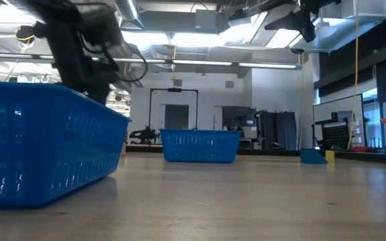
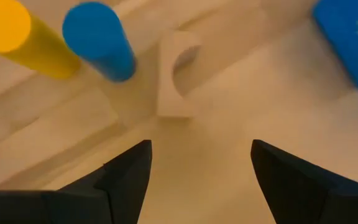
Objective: Sort & place blocks by color
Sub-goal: Put the top brown block into the top blue basket
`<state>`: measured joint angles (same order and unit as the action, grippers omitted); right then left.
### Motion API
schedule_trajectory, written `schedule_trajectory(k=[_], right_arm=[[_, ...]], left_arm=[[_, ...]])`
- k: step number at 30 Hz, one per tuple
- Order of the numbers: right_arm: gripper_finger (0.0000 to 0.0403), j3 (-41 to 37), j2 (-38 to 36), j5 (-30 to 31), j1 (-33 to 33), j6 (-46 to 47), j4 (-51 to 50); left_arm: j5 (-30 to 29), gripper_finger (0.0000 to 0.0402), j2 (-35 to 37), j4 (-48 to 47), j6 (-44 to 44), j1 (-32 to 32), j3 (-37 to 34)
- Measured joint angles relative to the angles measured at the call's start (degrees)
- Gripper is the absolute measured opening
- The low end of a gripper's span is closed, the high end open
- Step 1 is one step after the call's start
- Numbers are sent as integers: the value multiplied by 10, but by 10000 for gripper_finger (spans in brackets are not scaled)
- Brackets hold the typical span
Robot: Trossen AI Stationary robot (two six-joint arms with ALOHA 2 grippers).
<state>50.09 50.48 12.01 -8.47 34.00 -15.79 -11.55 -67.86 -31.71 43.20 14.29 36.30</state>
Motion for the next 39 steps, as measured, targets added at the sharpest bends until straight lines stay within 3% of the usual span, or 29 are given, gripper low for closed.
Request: schedule_trajectory(k=[7,22,26,32,39], right_arm=[[209,0,0,0,0,0,0],[209,0,0,0,0,0,0],[209,0,0,0,0,0,1],[209,0,0,0,0,-2,1],[209,0,0,0,0,-12,1]], left_arm=[[-73,267,-102,26,-3,3,37],[-59,261,-205,76,16,28,40],[-53,224,-205,79,17,29,40],[-41,119,-200,79,17,29,40],[-3,118,-145,78,14,3,40]])
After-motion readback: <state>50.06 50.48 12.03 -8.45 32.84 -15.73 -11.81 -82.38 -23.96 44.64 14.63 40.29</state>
